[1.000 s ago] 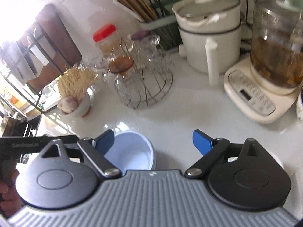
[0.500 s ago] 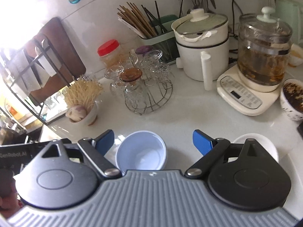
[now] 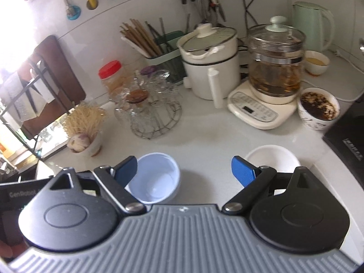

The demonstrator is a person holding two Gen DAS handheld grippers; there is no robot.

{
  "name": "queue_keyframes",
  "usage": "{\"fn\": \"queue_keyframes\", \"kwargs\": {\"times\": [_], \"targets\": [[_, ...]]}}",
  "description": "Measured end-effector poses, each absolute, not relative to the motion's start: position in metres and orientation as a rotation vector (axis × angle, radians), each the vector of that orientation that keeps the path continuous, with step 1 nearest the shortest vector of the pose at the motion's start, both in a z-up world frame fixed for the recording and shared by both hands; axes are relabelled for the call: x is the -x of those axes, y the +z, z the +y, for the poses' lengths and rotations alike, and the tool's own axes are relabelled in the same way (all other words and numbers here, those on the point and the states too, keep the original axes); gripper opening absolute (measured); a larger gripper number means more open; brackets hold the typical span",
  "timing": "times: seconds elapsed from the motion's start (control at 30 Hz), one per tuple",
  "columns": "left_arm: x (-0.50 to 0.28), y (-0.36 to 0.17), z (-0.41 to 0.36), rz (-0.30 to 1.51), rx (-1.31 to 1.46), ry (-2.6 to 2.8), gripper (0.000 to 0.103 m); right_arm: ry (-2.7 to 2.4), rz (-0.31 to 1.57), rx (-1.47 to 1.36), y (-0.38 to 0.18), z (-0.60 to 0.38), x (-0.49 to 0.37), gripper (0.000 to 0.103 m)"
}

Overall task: Organize plates and bowls
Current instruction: 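Move both grippers to the white ceramic bowl near the stove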

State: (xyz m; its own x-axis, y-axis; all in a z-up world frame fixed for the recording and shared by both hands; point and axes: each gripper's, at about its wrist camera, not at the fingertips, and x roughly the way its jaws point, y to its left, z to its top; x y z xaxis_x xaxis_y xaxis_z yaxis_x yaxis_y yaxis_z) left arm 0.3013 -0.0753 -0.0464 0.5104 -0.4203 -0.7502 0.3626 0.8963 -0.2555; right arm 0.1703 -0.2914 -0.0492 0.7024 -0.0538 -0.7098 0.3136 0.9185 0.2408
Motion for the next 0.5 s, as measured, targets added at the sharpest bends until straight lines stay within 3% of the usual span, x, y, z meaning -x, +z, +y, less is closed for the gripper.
{"fn": "queue_keyframes", "kwargs": {"times": [0.5], "targets": [[-0.336,-0.096,-0.173,1.030,0.081,-0.555,0.090,-0.325,0.819,-0.431,-0.085,-0.398,-0.174,0.091]]}}
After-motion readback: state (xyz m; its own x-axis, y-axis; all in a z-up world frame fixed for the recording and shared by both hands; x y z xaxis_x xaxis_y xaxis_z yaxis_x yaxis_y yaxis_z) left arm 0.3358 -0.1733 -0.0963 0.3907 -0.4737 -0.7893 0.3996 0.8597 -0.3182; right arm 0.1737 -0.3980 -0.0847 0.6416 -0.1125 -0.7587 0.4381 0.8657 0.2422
